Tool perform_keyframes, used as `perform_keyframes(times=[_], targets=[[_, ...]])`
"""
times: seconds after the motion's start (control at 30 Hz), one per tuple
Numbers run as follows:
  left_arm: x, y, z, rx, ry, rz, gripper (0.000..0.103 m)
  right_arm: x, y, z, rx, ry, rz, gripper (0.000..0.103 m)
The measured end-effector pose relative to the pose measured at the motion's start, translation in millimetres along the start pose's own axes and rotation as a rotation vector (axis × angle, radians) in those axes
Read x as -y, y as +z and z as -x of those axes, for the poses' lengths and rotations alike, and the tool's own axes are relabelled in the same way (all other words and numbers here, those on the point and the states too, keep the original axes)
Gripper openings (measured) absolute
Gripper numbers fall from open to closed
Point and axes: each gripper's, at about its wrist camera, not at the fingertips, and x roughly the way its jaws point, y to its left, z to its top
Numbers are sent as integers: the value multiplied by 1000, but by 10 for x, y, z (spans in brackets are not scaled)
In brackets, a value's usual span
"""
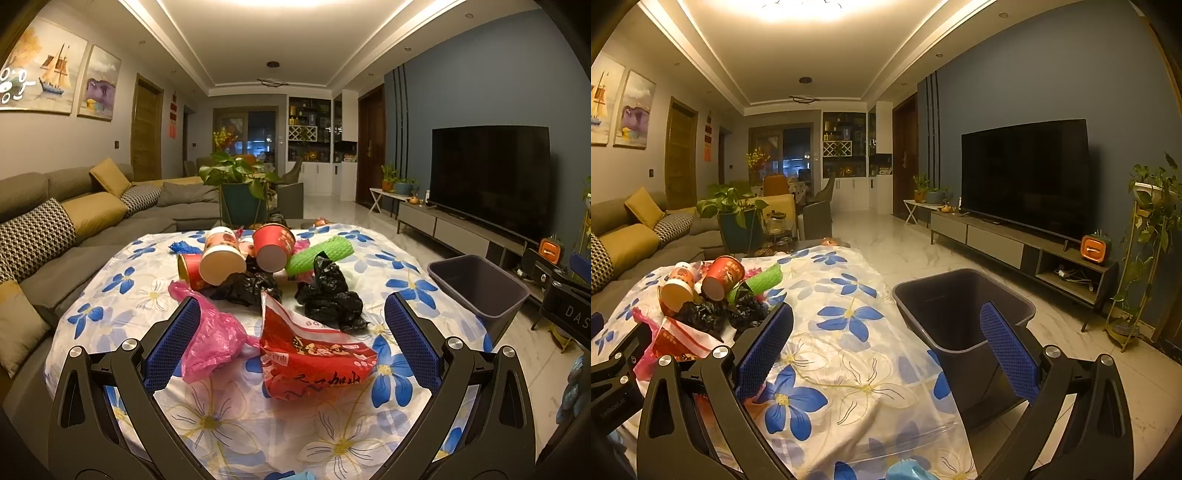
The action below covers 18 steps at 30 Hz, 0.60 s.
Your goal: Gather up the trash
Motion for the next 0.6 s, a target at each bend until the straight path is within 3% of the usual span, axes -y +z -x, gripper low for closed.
perform_keyframes(times=[0.6], targets=[[2, 3, 5, -1, -2, 7, 98, 9, 64, 12, 3, 0, -2, 98]])
